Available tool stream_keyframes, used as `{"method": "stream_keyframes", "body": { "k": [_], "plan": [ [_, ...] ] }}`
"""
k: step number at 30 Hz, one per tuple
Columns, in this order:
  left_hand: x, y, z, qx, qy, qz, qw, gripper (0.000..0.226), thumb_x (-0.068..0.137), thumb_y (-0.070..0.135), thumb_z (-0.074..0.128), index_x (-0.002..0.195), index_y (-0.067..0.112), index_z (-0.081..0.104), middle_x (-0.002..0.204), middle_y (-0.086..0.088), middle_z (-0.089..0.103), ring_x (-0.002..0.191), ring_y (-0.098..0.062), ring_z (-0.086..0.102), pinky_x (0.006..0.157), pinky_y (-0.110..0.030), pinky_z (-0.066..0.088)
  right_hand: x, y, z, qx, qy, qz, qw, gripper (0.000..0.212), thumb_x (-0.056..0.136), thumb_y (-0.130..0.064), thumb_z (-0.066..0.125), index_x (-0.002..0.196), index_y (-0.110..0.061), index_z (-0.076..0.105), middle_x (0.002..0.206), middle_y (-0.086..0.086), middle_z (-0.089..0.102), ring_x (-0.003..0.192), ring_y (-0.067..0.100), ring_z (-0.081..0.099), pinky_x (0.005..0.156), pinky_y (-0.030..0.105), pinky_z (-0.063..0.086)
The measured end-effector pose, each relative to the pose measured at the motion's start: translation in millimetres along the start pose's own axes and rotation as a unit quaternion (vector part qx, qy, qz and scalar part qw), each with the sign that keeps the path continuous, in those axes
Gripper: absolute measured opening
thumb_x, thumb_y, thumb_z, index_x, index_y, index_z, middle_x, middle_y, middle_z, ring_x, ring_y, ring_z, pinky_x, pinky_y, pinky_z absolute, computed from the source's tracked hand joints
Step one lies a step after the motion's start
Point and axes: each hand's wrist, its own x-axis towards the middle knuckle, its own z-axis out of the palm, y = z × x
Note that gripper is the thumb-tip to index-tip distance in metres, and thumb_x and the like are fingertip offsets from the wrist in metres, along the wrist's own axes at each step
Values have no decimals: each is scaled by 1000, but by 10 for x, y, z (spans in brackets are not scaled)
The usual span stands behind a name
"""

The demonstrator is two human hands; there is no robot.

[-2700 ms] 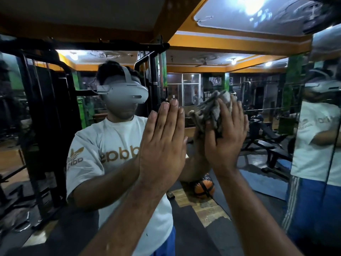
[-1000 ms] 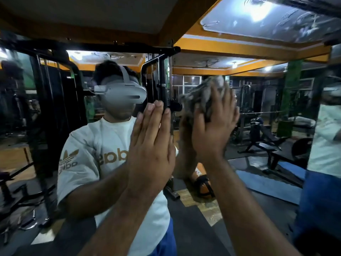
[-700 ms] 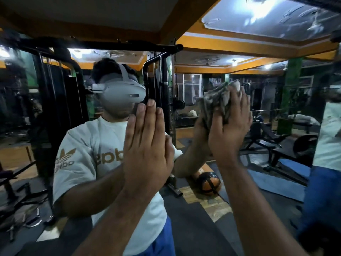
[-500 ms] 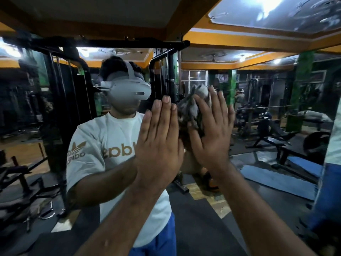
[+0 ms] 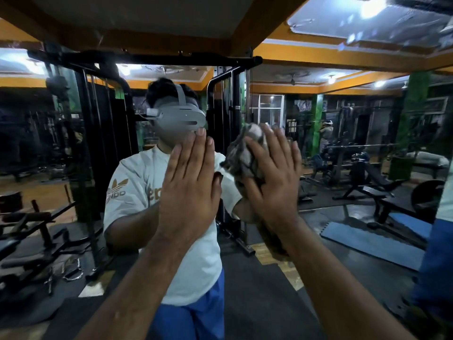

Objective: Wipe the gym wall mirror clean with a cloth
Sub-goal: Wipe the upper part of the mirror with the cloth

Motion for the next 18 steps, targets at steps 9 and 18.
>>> {"method": "stream_keyframes", "body": {
  "k": [9, 18],
  "plan": [
    [-58, -345, -279, -54, 27, 0, 998, 62, 99, 23, 42, 154, -1, 32, 163, -18, 28, 154, -29, 20, 124, -50, 22, 67, -627, 279, 15, 20, 27, 999, 59, 95, -42, 48, 151, -22, 52, 165, 11, 39, 158, 29, 26, 127, 56, 11],
    [-213, -1110, -504, -56, 26, 12, 998, 71, 93, 25, 51, 155, -2, 30, 165, -20, 22, 154, -31, 17, 125, -49, 19, 190, -1612, 725, 16, 48, 72, 996, 62, 95, -41, 44, 153, -19, 48, 167, 11, 36, 158, 31, 23, 127, 59, 10]
  ]
}}
